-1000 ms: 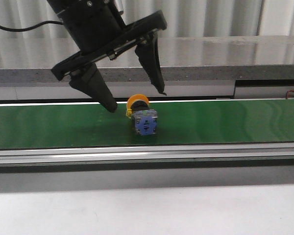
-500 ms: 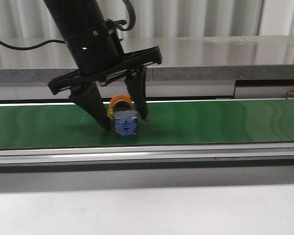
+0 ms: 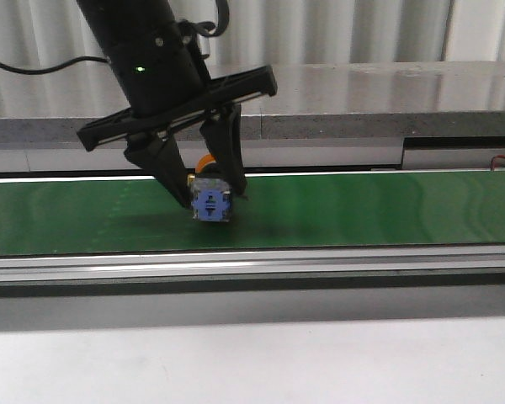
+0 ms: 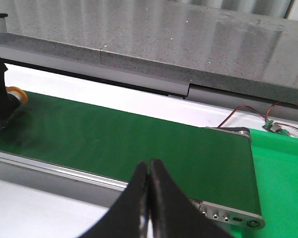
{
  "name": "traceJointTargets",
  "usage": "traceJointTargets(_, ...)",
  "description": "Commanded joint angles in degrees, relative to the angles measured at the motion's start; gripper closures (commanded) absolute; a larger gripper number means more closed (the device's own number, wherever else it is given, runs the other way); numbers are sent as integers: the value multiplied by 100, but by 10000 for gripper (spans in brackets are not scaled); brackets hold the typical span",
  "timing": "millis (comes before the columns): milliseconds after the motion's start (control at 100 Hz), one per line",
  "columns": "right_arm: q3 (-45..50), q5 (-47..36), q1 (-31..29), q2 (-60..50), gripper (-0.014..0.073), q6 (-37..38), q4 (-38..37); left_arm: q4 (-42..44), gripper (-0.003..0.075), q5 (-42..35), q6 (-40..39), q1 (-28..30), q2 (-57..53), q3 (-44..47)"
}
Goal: Move button from right to left
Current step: 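Lift the button off the belt and carry it over the blue tray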
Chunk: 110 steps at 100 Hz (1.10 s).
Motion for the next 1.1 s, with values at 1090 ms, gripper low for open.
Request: traceJointTargets(1090,-127,-443,21,54,661,-37,36,146,573,1590,2954,4163,-1205,-163)
